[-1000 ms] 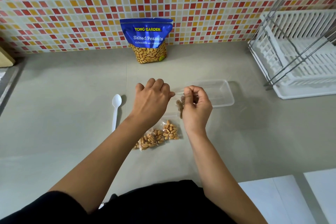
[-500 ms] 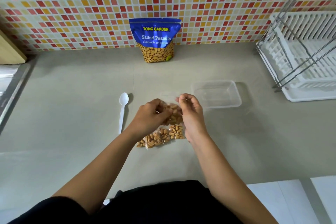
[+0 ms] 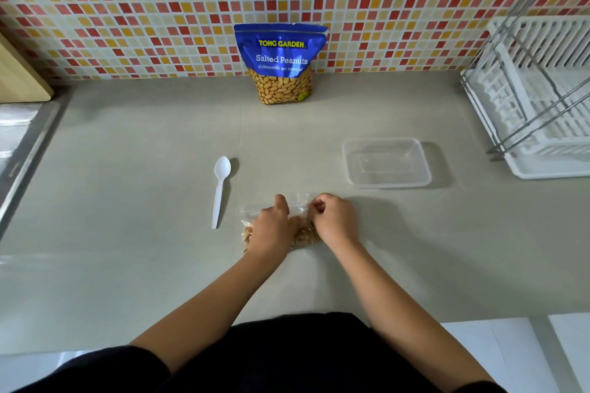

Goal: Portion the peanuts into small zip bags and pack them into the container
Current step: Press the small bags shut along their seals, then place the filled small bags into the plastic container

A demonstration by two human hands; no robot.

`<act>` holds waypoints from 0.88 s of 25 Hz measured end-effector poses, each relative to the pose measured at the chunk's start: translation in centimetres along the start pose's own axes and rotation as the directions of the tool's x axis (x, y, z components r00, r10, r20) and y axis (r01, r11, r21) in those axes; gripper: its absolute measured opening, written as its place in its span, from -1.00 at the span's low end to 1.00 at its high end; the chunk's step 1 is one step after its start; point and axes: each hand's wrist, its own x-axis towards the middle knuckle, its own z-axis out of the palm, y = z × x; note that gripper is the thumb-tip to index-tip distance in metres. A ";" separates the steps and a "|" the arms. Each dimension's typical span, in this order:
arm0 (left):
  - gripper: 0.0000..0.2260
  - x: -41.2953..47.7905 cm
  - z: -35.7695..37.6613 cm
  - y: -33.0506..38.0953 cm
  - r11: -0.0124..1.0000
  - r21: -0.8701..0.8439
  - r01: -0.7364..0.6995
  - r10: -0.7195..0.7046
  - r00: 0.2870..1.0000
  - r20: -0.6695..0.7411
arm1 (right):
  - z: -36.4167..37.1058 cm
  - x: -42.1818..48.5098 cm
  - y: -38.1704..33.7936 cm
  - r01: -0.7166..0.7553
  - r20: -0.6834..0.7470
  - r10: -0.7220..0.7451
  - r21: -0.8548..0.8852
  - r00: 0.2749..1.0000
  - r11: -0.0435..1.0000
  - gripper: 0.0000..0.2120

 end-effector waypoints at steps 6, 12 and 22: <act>-0.71 0.4 -1.9 0.9 0.997 0.030 -0.070 0.071 0.997 -0.016 | -2.6 0.0 0.5 0.046 -0.237 -0.018 0.112 0.971 0.993 -0.79; -0.79 6.5 -3.1 6.8 0.982 -0.080 -0.173 0.174 0.985 0.002 | -10.1 5.0 4.4 0.219 -0.645 -0.101 0.106 0.758 0.970 -0.76; -0.65 9.8 2.7 10.7 0.968 -0.251 0.030 0.031 0.971 0.238 | -13.0 8.7 8.6 -0.168 -0.158 0.198 0.185 0.967 0.968 -0.62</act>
